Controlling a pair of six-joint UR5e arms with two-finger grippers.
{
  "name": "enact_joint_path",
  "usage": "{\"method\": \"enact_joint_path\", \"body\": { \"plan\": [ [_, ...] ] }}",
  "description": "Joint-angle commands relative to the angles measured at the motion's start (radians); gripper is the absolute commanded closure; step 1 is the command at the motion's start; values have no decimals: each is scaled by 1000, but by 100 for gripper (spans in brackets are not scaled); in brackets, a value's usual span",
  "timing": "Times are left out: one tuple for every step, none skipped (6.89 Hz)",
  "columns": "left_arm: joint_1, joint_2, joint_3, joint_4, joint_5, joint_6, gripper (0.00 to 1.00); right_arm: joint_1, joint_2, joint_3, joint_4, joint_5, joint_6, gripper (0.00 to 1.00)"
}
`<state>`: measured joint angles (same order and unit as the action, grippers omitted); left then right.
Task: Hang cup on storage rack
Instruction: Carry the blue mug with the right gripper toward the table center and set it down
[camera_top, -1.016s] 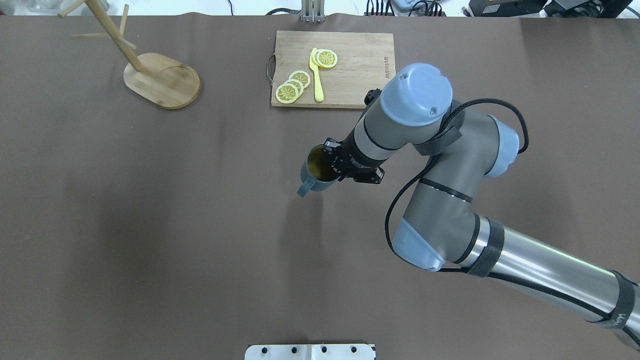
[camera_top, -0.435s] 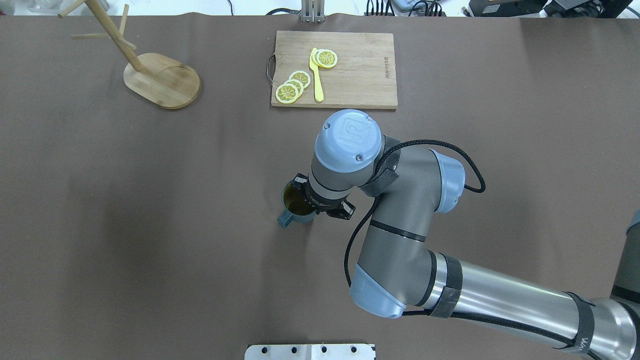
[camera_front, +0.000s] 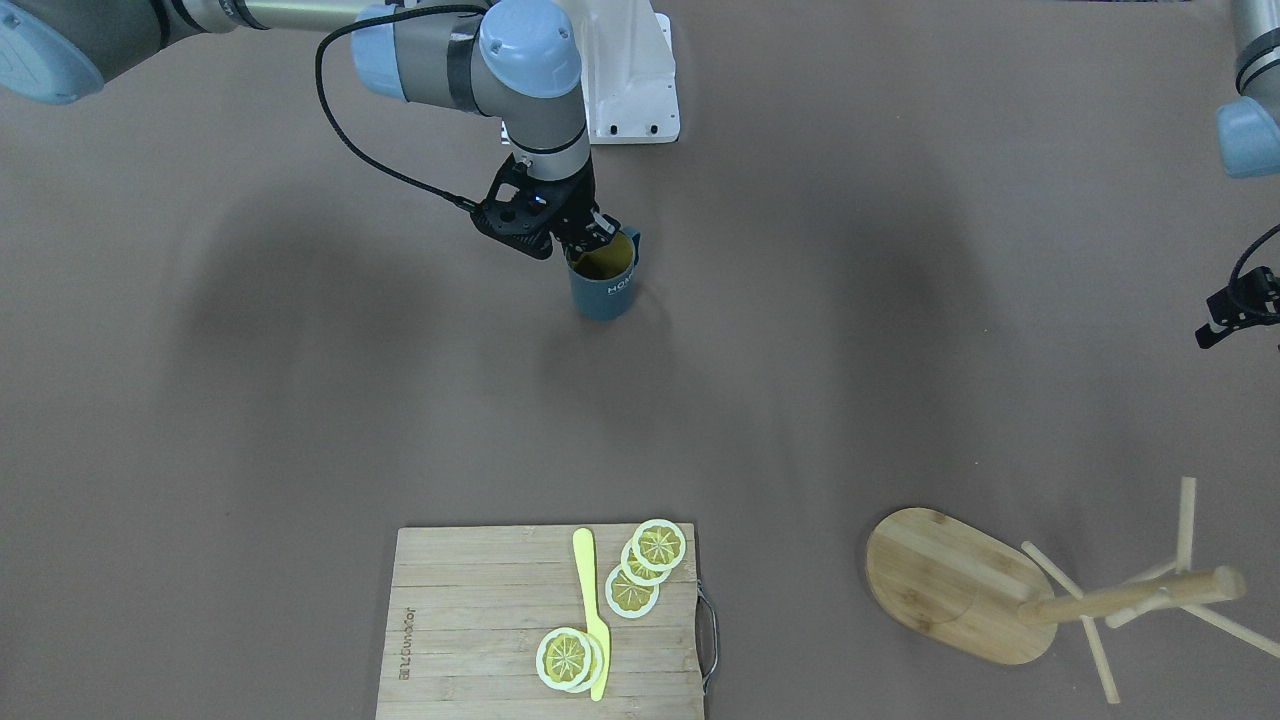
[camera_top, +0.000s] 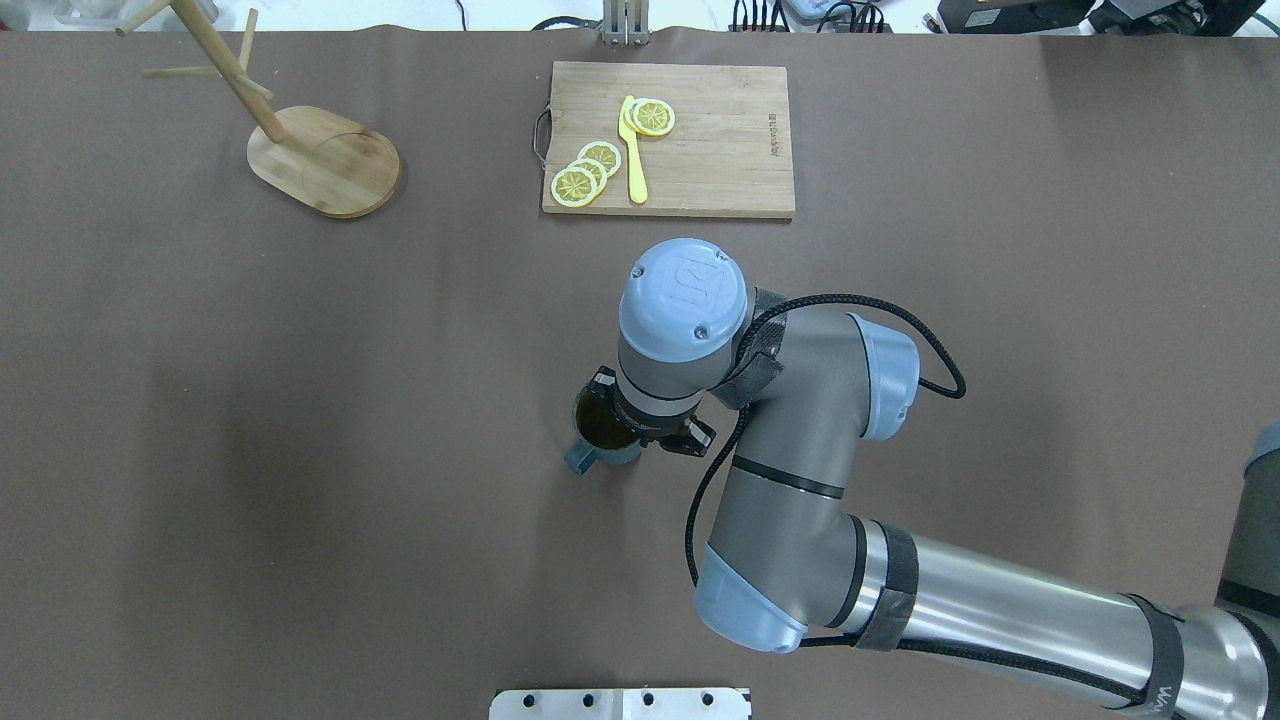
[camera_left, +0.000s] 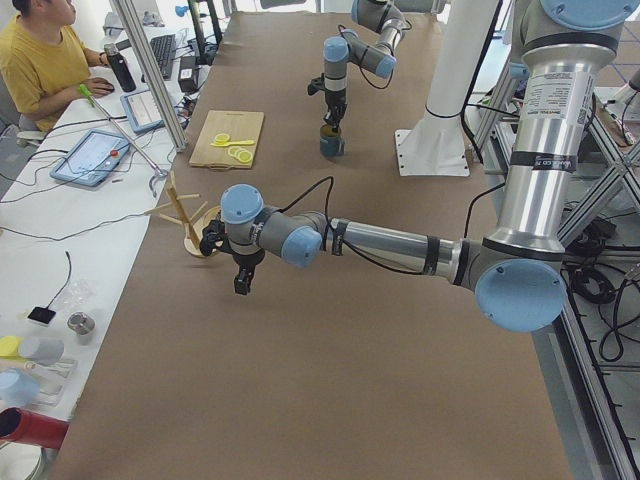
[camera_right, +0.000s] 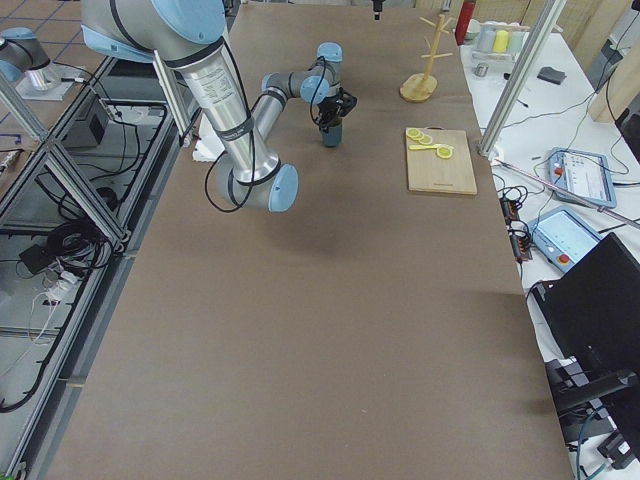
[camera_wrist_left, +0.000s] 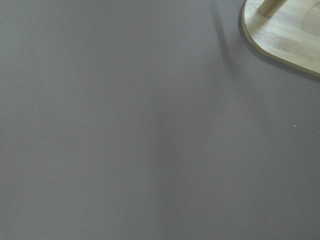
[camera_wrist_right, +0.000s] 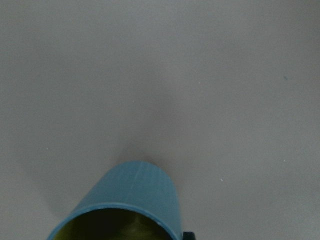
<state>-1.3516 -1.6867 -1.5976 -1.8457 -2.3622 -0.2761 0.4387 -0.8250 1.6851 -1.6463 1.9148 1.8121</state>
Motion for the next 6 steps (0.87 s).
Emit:
{"method": "enact_joint_path", "body": {
  "plan": [
    [9, -2, -4, -1, 0, -27, 2, -5, -2, 1, -1, 1, -4, 80],
    [43, -2, -11, -38, 1, -91, 2, -5, -3, 2, -1, 1, -5, 50],
    [86, -4, -21, -109, 3, -198, 2, -5, -3, 10, -1, -3, -4, 1],
    [120, -4, -53, -160, 8, -307, 2, -2, -6, 40, -1, 3, -5, 0],
    [175, -2, -133, -162, 14, -393, 2, 20, -37, 104, -3, 12, -5, 0],
    [233, -2, -213, -162, 15, -444, 2, 58, -102, 186, -3, 26, -28, 0]
  ]
}}
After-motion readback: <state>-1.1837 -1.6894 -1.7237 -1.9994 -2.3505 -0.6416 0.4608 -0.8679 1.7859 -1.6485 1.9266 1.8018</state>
